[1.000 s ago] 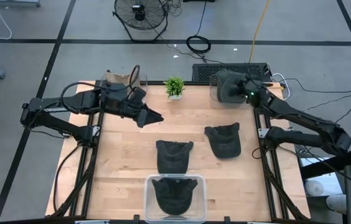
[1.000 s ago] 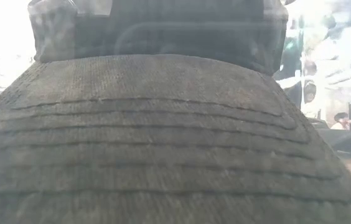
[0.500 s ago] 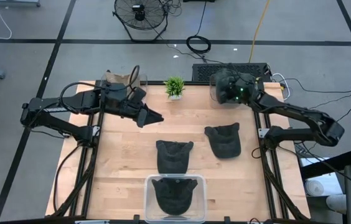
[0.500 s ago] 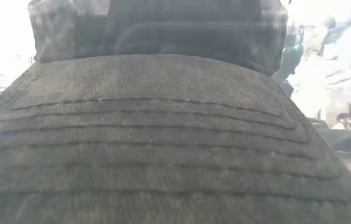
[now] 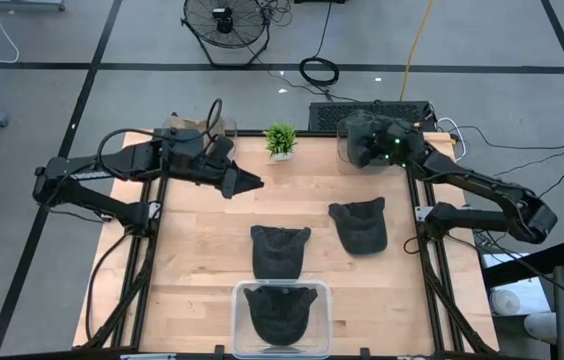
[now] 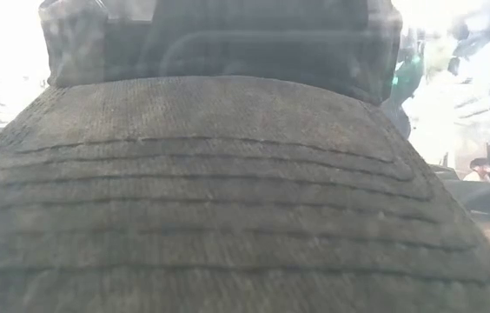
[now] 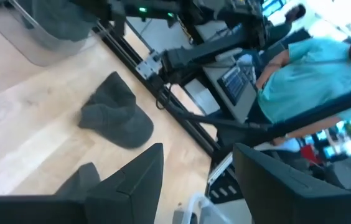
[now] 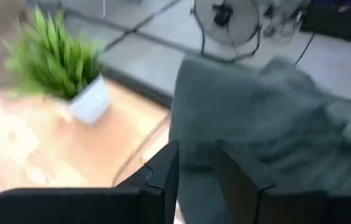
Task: Pick & Place hat
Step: Put the dark gray cap into the right transparent bin
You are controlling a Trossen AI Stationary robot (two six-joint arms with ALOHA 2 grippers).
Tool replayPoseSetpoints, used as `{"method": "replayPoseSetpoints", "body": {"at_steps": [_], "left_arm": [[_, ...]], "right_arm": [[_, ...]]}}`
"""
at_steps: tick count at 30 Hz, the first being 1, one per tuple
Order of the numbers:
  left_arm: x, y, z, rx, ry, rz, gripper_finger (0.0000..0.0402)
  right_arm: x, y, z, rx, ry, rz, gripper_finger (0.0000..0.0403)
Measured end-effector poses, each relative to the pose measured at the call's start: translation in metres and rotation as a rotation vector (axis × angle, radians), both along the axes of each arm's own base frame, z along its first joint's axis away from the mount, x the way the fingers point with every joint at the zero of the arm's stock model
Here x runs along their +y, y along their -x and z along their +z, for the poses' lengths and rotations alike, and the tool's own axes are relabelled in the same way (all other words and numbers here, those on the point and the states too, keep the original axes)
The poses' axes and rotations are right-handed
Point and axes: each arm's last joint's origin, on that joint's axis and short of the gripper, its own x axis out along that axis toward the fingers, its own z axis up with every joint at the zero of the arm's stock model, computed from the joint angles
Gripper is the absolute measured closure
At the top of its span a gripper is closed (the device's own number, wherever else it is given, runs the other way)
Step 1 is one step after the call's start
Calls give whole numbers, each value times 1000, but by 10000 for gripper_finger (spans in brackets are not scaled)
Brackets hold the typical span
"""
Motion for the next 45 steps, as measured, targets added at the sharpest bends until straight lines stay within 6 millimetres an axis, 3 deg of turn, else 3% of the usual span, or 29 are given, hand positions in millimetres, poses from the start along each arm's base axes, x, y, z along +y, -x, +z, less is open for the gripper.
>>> {"method": "replayPoseSetpoints", "body": {"at_steps": [5, 8, 16, 27, 45], "left_arm": [[4, -1, 3, -32, 25, 26, 199], [4, -1, 5, -58, 17, 24, 199], [6, -2, 6, -68, -13, 81, 199], [7, -1, 6, -67, -11, 114, 199], [8, -1, 6, -62, -63, 95, 199]], "right_arm": [[10, 15, 33, -92, 117, -114, 314], [17, 24, 42, -131, 118, -168, 314], [25, 33, 20, -17, -102, -233, 314], [-1, 27, -15, 145, -128, -300, 314], [-7, 30, -23, 182, -168, -329, 314]]}}
